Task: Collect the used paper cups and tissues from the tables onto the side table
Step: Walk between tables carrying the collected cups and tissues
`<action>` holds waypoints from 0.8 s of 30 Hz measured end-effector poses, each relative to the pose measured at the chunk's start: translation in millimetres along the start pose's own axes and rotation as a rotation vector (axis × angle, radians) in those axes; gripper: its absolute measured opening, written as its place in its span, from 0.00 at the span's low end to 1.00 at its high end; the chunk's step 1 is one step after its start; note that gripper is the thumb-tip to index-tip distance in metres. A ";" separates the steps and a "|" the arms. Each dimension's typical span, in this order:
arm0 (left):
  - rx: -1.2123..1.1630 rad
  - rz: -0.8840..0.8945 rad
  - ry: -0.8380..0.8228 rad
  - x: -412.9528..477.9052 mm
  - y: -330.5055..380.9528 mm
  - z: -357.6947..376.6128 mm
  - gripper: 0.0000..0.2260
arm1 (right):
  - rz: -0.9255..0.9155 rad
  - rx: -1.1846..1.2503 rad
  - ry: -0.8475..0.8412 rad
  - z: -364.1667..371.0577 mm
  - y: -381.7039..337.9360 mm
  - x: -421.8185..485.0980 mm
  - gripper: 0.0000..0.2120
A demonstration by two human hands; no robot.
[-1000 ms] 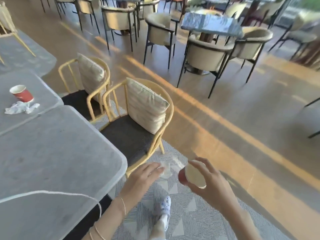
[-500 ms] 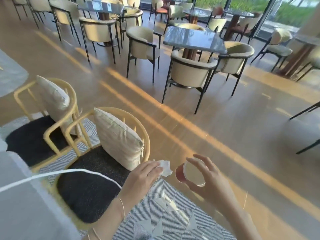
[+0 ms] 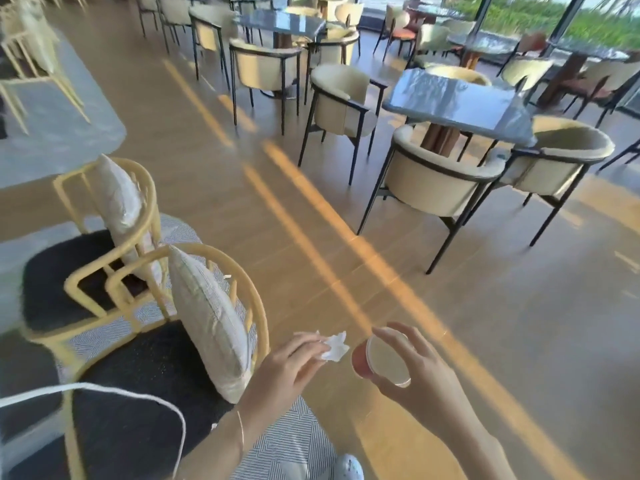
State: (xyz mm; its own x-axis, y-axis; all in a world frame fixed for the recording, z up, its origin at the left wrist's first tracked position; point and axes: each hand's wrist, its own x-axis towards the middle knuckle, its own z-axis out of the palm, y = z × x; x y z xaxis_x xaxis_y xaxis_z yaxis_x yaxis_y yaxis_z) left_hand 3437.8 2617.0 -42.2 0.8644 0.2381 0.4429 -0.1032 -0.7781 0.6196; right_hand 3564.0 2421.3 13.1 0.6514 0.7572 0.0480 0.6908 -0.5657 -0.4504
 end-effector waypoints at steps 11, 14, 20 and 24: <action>0.082 -0.324 0.232 98.9 -23.6 32.5 0.09 | -0.310 0.020 -0.167 -41.1 56.1 175.8 0.31; 0.104 -0.401 0.270 108.1 -48.8 36.5 0.09 | -0.378 0.011 -0.220 -26.0 57.2 212.6 0.30; 0.126 -0.496 0.332 149.6 -113.6 29.9 0.08 | -0.494 -0.005 -0.273 -1.3 52.9 306.6 0.28; 0.169 -0.553 0.428 196.7 -157.6 0.5 0.11 | -0.569 -0.022 -0.307 1.6 28.9 391.2 0.28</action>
State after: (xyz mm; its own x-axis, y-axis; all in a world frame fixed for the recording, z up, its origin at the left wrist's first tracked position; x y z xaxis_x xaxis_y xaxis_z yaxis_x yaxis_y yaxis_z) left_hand 3624.3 2786.2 -53.0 0.4956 0.8034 0.3302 0.4015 -0.5490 0.7331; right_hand 3838.2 2701.7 17.4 0.0644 0.9978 0.0155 0.9100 -0.0523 -0.4114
